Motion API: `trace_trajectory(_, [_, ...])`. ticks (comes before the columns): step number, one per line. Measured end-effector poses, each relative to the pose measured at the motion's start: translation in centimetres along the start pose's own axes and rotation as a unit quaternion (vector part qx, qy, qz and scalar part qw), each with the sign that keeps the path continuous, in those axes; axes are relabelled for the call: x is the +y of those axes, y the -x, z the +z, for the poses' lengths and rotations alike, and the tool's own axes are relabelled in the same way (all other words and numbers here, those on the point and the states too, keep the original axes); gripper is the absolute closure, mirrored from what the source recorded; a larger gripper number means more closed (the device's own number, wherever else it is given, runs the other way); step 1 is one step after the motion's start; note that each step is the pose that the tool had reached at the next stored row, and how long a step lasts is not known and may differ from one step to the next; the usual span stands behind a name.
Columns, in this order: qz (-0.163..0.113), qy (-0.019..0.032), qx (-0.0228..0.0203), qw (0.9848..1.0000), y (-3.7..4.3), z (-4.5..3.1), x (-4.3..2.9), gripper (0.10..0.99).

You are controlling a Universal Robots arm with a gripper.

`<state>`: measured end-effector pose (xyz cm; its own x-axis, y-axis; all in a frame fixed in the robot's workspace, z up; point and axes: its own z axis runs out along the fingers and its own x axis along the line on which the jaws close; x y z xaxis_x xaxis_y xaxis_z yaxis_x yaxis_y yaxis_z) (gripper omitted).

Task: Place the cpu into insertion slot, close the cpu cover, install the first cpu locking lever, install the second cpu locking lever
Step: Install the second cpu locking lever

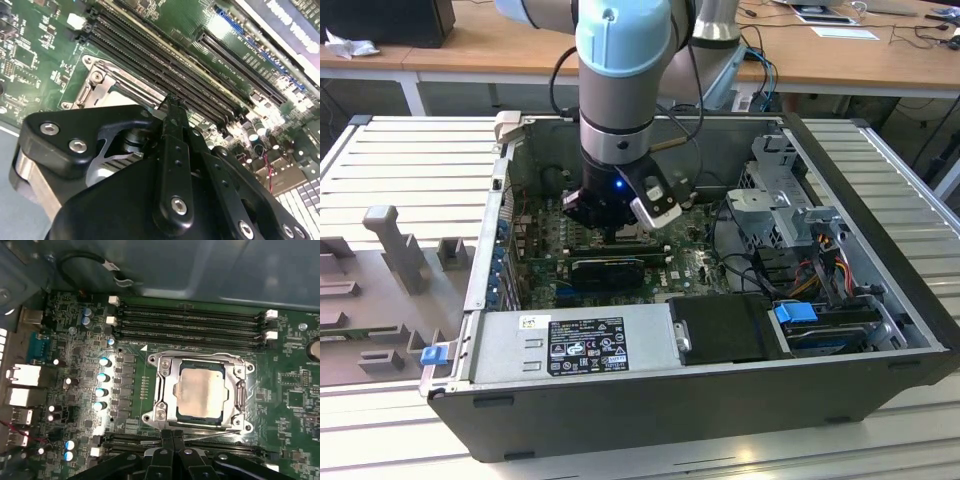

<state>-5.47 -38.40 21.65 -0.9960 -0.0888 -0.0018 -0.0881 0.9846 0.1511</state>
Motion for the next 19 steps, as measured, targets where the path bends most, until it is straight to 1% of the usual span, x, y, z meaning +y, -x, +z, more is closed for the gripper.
trace_trajectory(2, [0.0,0.0103,-0.0009,0.9999,-0.34,0.19,-0.2,0.98])
trace_trajectory(3, [0.0,0.0142,-0.0012,0.9999,-0.52,0.23,-0.31,0.98])
trace_trajectory(4, [-0.001,0.0191,-0.0017,0.9998,-0.76,0.27,-0.45,0.98])
trace_trajectory(5, [-0.001,0.0224,-0.0019,0.9997,-0.92,0.3,-0.53,0.98])
trace_trajectory(6, [-0.001,0.0274,-0.0024,0.9996,-1.16,0.34,-0.66,0.98])
trace_trajectory(7, [-0.001,0.0308,-0.0027,0.9995,-1.28,0.38,-0.74,0.98])
trace_trajectory(8, [-0.001,0.0348,-0.003,0.9994,-1.38,0.47,-0.83,0.98])
trace_trajectory(10, [-0.001,0.0397,-0.0035,0.9992,-1.47,0.64,-0.96,0.98])
trace_trajectory(11, [-0.001,0.0434,-0.0038,0.999,-1.51,0.71,-1.08,0.98])
trace_trajectory(12, [-0.001,0.0475,-0.0041,0.9989,-1.55,0.75,-1.2,0.98])
trace_trajectory(15, [-0.001,0.0628,-0.0055,0.998,-1.65,0.89,-1.39,0.98])
trace_trajectory(17, [-0.001,0.0684,-0.006,0.9976,-1.69,1.05,-1.41,0.98])
trace_trajectory(18, [-0.001,0.0719,-0.0063,0.9974,-1.71,1.25,-1.45,0.98])
trace_trajectory(19, [-0.002,0.074,-0.0065,0.9972,-1.73,1.3,-1.48,0.98])
